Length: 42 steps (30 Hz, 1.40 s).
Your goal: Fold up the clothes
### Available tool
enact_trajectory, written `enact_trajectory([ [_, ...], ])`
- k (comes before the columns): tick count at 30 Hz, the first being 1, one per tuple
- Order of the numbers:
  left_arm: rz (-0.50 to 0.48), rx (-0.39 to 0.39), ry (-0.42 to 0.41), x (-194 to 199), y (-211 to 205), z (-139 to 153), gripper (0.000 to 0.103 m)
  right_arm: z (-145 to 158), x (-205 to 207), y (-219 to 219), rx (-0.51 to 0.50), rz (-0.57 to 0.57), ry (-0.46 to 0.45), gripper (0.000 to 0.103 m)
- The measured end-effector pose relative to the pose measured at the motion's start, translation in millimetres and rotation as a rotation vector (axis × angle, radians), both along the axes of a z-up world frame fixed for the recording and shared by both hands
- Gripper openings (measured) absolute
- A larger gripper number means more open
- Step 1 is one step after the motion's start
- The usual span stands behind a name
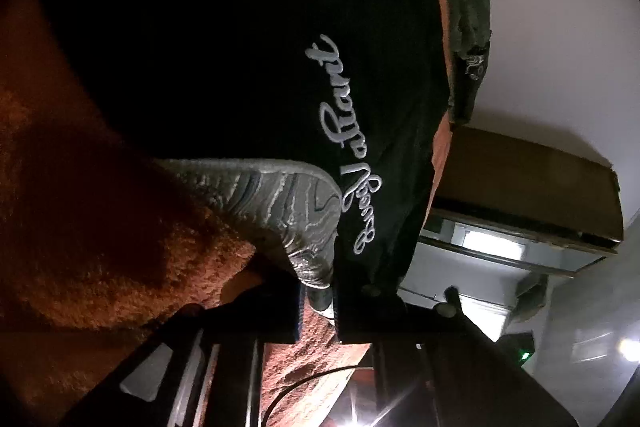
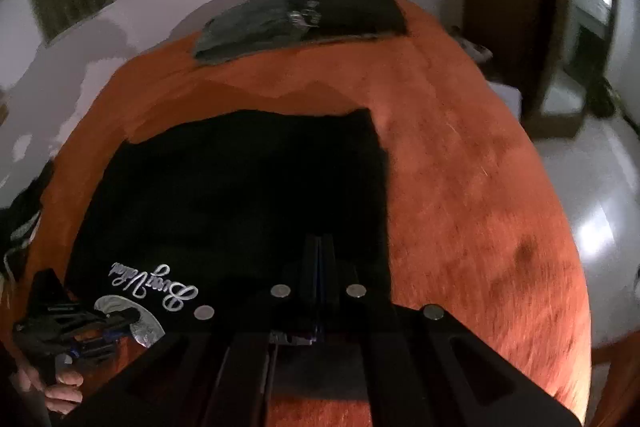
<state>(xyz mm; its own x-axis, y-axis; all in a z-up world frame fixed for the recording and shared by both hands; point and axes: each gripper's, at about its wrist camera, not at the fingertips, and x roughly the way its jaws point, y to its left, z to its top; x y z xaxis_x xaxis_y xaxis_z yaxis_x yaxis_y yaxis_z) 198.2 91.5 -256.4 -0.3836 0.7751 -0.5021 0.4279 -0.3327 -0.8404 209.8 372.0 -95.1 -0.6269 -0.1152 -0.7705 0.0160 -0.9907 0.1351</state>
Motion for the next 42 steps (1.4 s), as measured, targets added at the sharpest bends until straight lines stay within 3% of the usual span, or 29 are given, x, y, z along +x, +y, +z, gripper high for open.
enact_trajectory([
  [3,-0.004,-0.001,0.017,1,1,2,0.011,11,-38,-15,-0.016,0.184,-0.073,0.0],
  [6,-0.001,0.015,-0.014,2,-2,-3,0.011,21,-93,-44,-0.032,0.446,-0.205,0.003],
  [7,0.0,0.018,-0.02,1,-2,-5,0.011,23,-115,-61,0.003,0.564,-0.244,0.011],
  [10,0.003,0.032,-0.035,1,-7,-6,0.011,22,-166,-107,0.123,0.834,-0.354,0.047],
  [11,0.004,0.041,-0.043,1,-9,-7,0.011,19,-180,-123,0.185,0.899,-0.366,0.052],
  [14,0.005,0.061,-0.058,1,-13,-10,0.011,6,-220,-166,0.349,1.06,-0.386,0.055],
  [32,-0.026,0.094,-0.071,2,-18,-19,0.011,-110,-324,-240,0.538,1.237,-0.596,0.055],
  [36,-0.031,0.079,-0.066,1,-18,-18,0.011,-109,-324,-240,0.518,1.284,-0.606,0.055],
  [38,-0.037,0.071,-0.057,1,-18,-16,0.011,-108,-321,-240,0.503,1.311,-0.623,0.045],
  [42,-0.041,0.068,-0.054,2,-20,-18,0.011,-108,-324,-240,0.484,1.316,-0.651,0.039],
])
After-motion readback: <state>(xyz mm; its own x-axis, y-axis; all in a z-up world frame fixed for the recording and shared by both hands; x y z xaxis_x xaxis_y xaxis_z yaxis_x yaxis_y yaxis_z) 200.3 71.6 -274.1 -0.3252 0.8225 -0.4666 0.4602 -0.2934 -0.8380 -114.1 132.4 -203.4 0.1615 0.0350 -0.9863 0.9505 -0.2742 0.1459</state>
